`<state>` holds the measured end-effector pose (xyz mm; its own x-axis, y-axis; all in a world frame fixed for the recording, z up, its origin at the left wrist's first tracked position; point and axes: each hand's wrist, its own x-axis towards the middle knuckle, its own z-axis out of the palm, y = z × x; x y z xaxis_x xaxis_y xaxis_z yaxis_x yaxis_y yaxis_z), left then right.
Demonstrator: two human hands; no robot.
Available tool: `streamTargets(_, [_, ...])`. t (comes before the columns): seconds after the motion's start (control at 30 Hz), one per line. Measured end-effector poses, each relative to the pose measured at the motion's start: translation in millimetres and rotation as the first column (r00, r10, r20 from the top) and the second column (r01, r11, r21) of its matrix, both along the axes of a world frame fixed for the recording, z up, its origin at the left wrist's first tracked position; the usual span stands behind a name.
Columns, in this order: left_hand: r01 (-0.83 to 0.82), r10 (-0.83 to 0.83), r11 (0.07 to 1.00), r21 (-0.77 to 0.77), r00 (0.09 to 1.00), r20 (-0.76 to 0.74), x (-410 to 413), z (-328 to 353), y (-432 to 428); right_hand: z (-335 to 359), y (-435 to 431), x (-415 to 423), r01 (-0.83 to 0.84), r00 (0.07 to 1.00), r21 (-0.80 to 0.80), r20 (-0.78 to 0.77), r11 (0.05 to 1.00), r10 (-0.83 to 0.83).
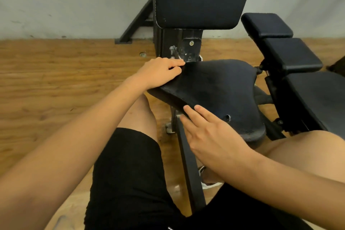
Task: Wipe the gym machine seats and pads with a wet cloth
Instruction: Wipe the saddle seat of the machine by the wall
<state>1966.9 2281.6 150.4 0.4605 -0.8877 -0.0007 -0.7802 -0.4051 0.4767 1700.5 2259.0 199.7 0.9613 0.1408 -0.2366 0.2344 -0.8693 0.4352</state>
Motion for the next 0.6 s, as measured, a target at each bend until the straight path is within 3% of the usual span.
streamTargets(0.17, [-0.014,0.014,1.000,-0.014,1.000,0.019,-0.1,-3.1,1.1,7.7,-14.3,-18.3,-0.026,0.999,0.109,-0.025,0.994,0.029])
streamTargets(0.33, [-0.036,0.035,0.995,-0.098,0.999,-0.015,-0.4,-3.3,4.2,10.0,-3.0,19.3,0.062,0.996,0.022,-0.064,0.998,-0.061])
streamTargets(0.43, [-0.202,0.157,0.935,-0.290,0.973,-0.171,-10.6,-6.0,16.7,2.3,-8.6,43.3,0.177,0.978,0.206,0.073,0.962,-0.196])
streamTargets(0.53, [-0.417,0.273,0.793,-0.444,0.895,-0.354,-38.2,-12.7,42.5,1.4,-16.1,51.1,0.212,0.962,0.404,0.075,0.890,-0.264])
streamTargets(0.6, [-0.517,0.279,0.707,-0.482,0.831,-0.482,-64.2,-18.6,61.4,7.6,-21.6,52.3,0.250,0.954,0.551,-0.001,0.796,-0.299])
